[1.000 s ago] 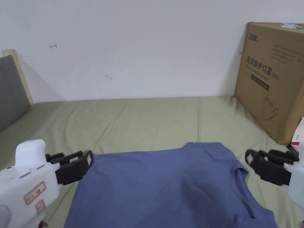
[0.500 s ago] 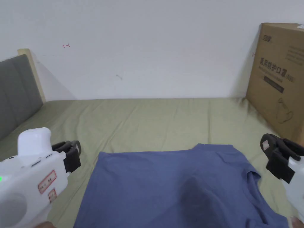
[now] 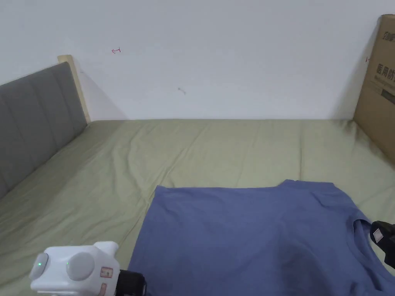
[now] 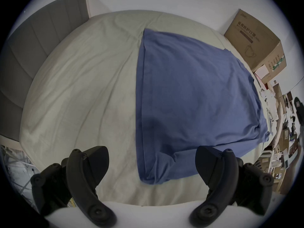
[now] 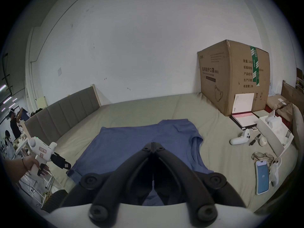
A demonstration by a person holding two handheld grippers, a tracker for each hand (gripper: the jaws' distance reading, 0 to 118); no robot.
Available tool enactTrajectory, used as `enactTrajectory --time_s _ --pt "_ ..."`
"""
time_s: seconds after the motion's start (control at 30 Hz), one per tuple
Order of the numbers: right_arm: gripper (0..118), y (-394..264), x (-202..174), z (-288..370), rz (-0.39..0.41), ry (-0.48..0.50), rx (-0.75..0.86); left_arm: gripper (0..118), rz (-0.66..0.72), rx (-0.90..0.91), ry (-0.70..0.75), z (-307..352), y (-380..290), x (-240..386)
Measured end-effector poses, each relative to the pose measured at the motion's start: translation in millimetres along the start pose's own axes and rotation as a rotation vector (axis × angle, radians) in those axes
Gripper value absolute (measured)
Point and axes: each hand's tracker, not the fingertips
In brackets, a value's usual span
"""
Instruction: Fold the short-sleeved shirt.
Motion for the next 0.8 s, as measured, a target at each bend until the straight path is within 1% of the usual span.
enactTrajectory --time_s 0.07,0.1,0.13,0.17,0.2,0.23,0.27,0.3,0.33,0.37,0.4,0.43,0.47,0.5,0.53,0.57,0.6,0.63,0.67,0.7,0.73,0.77,0.8 --pt "0 -0.6 -0.7 -1.7 0.002 0.001 -0.019 108 -0.038 -0.030 0.016 -15.8 -4.8 6.1" --pt "0 -0.7 -5.0 1.5 0.006 0.002 -0.023 97 -0.062 -0.056 0.036 -22.1 -6.6 8.2" --pt "0 -1.1 -6.5 1.2 0.007 0.003 -0.028 57 -0.085 -0.079 0.041 -27.1 -8.6 9.7" --pt "0 -1.6 -7.5 0.4 0.008 0.003 -0.033 49 -0.100 -0.112 0.029 -30.4 -11.3 10.7" --pt "0 -2.0 -8.2 -0.4 0.008 0.002 -0.039 45 -0.102 -0.137 0.011 -32.1 -11.8 13.2" --pt "0 -2.2 -7.2 0.1 0.010 -0.003 -0.046 41 -0.112 -0.087 0.045 -24.8 -14.9 13.8" --pt "0 -2.8 -7.2 -0.1 0.014 -0.008 -0.053 35 -0.120 -0.062 0.017 -19.4 -14.5 14.3" --pt "0 -3.5 -6.7 0.1 0.017 -0.010 -0.057 29 -0.128 -0.052 0.021 -15.3 -13.0 12.9" --pt "0 -4.4 -5.4 0.6 0.020 -0.015 -0.062 10 -0.126 -0.040 0.031 -9.7 -11.4 11.1" --pt "0 -4.9 1.7 1.3 0.017 -0.021 -0.069 4 -0.118 -0.017 0.033 -1.6 -11.9 4.2" --pt "0 -5.4 6.6 2.7 0.013 -0.025 -0.075 4 -0.029 0.038 -0.063 2.4 -12.4 4.4" --pt "0 -6.2 12.3 4.7 0.002 -0.030 -0.084 4 0.006 0.062 -0.059 7.6 -14.7 2.7" --pt "0 -7.4 19.2 6.5 -0.014 -0.037 -0.104 4 0.019 0.072 -0.061 11.8 -15.1 1.3" --pt "0 -8.8 27.9 8.0 -0.028 -0.053 -0.126 4 0.001 0.070 -0.061 14.9 -18.1 2.9" --pt "0 -11.3 34.7 8.6 -0.046 -0.087 -0.160 4 -0.011 0.072 -0.056 16.7 -21.0 6.1" --pt "0 -14.3 43.8 5.8 -0.077 -0.096 -0.226 4 -0.036 0.075 -0.043 18.1 -23.2 9.0" --pt "16 -17.9 53.1 0.9 -0.111 -0.100 -0.315 4 -0.054 0.069 -0.041 18.4 -25.0 12.3" --pt "76 -25.7 69.6 -7.9 -0.145 -0.118 -0.387 4 -0.066 0.066 -0.040 18.3 -26.9 14.9" --pt "109 -35.7 79.4 -16.1 -0.173 -0.138 -0.499 4 -0.079 0.067 -0.029 18.3 -28.3 17.2" --pt "113 -47.8 86.0 -19.5 -0.191 -0.147 -0.551 4 -0.088 0.067 -0.011 18.2 -29.1 18.9" --pt "113 -56.8 92.0 -21.1 -0.202 -0.152 -0.582 4 -0.086 0.062 0.003 20.4 -29.7 23.9" --pt "113 -68.7 99.3 -26.7 -0.176 -0.147 -0.643 4 -0.076 0.058 0.005 20.8 -29.2 25.3" --pt "113 -78.3 103.2 -32.7 -0.141 -0.175 -0.703 4 -0.046 0.047 0.000 19.7 -29.5 25.6"
